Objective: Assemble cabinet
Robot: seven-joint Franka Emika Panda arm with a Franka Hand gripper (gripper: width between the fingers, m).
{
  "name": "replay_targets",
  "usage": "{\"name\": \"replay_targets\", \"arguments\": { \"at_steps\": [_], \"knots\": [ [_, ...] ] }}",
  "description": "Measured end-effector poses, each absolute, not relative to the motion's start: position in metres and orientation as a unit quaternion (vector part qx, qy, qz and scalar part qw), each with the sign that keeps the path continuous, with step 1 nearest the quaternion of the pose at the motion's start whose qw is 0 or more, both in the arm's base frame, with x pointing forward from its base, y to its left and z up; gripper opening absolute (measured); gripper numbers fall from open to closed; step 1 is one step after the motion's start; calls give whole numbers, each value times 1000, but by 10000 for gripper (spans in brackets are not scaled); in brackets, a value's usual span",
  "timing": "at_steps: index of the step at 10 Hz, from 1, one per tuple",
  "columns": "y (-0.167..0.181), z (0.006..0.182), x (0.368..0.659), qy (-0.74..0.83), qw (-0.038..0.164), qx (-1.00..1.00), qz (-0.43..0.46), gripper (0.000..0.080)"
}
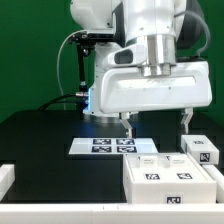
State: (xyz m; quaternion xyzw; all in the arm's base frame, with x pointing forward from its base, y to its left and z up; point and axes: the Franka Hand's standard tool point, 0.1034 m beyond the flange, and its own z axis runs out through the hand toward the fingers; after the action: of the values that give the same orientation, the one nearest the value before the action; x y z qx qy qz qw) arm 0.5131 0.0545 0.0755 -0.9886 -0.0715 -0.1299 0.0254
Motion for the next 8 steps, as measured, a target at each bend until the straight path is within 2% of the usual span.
{"name": "replay_targets", "arguments": {
  "at_steps": [2, 8],
  "knots": [
    [53, 55, 505, -47, 31, -990, -132, 797],
    [42, 23, 514, -44, 31, -991, -124, 797]
  ]
}}
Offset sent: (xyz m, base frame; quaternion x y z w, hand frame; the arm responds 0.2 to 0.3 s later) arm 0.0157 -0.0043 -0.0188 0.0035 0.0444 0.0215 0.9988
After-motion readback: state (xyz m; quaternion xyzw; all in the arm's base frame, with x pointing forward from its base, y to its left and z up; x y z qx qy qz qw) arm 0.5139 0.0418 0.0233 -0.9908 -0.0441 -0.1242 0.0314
